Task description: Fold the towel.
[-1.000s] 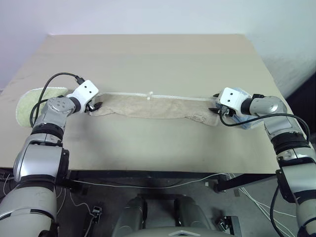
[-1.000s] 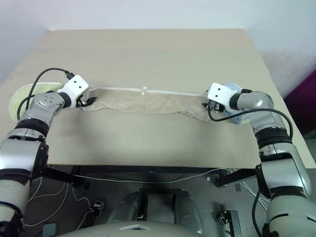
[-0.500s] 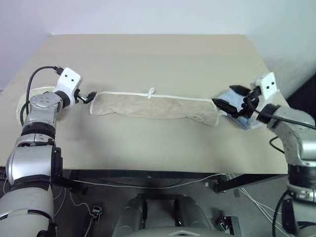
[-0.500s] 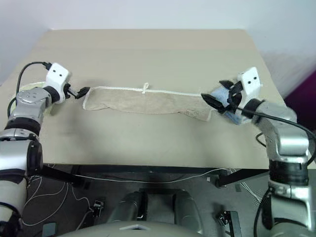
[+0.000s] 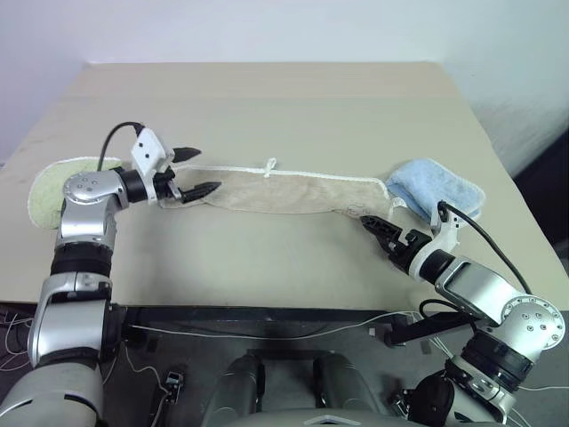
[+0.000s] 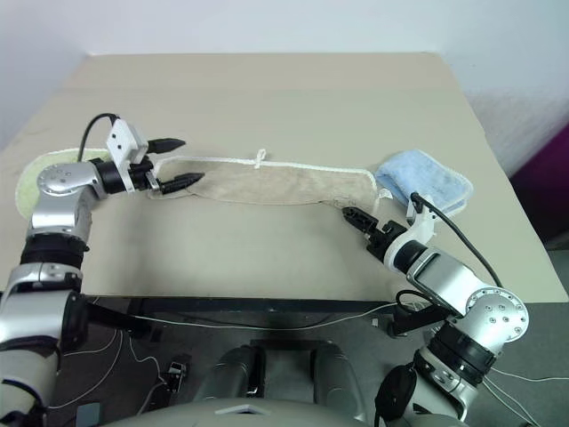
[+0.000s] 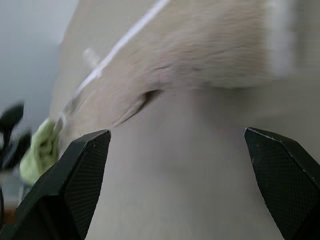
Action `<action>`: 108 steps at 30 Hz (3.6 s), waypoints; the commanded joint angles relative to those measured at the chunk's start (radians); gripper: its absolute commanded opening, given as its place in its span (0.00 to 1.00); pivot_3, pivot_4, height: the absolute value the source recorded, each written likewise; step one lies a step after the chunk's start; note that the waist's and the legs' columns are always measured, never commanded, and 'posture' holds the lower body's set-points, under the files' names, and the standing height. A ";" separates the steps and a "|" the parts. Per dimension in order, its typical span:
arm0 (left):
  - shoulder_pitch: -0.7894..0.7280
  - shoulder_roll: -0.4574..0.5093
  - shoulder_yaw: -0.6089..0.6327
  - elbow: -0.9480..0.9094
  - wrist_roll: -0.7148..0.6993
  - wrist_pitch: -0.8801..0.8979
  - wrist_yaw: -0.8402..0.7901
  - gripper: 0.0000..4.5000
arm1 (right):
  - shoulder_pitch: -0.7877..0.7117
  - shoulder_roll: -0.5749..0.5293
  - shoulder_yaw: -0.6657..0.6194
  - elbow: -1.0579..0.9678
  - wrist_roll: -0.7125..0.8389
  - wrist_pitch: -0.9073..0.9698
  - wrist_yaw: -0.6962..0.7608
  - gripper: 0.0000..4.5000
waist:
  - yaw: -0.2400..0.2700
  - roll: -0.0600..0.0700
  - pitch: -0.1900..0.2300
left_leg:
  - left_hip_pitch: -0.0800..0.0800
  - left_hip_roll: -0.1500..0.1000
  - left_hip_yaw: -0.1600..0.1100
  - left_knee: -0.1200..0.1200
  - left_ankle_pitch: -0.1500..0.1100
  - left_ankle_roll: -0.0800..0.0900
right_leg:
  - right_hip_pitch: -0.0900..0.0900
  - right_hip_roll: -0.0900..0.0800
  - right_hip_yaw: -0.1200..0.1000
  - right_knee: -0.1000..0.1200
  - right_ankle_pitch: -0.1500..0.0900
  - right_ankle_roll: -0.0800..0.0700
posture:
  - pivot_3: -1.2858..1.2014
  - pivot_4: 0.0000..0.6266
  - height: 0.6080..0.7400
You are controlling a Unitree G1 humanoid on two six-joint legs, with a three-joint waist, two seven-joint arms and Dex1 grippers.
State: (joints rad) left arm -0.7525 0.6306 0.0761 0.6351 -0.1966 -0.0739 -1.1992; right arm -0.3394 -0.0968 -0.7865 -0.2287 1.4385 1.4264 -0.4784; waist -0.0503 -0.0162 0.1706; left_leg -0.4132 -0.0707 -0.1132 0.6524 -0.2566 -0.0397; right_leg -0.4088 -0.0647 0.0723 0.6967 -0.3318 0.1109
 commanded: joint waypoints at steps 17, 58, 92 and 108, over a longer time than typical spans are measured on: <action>0.147 0.002 -0.011 -0.329 -0.080 0.175 0.018 1.00 | -0.108 -0.129 0.269 0.351 0.189 -0.508 -0.130 0.99 | -0.022 0.000 0.000 | 0.017 0.001 0.002 -0.002 0.001 0.001 | 0.017 0.003 0.001 -0.001 0.000 0.000 | 0.52 0.24 1.00; 0.220 -0.062 -0.074 -0.402 -0.084 0.200 0.061 1.00 | -0.370 -0.622 0.909 0.111 -0.508 -0.419 0.680 0.00 | -0.007 0.000 0.001 | 0.009 0.002 0.000 -0.005 0.000 0.002 | 0.013 0.001 -0.001 -0.011 0.000 0.000 | 0.52 0.24 1.00; 0.335 -0.088 0.020 -0.499 -0.177 0.335 0.225 1.00 | -0.403 -0.287 0.848 0.239 -0.975 -0.583 0.967 0.68 | 0.006 0.000 0.001 | 0.002 0.001 -0.001 -0.005 0.000 0.001 | 0.004 0.000 -0.002 -0.010 0.001 0.000 | 0.52 0.24 1.00; 0.455 -0.213 0.268 -0.693 -0.463 0.767 0.624 1.00 | -0.396 -0.184 1.032 0.758 -1.321 -1.072 1.072 0.01 | 0.003 0.000 0.000 | 0.003 0.001 -0.001 -0.004 0.001 0.001 | 0.004 0.001 -0.001 -0.009 0.001 0.000 | 0.52 0.24 1.00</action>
State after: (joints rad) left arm -0.3050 0.4201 0.3025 -0.0061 -0.6198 0.6536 -0.6209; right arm -0.7464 -0.2877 0.2236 0.4860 0.1599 0.3916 0.5892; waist -0.0471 -0.0167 0.1707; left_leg -0.4095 -0.0699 -0.1137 0.6484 -0.2560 -0.0388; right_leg -0.4034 -0.0640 0.0710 0.6878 -0.3311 0.1110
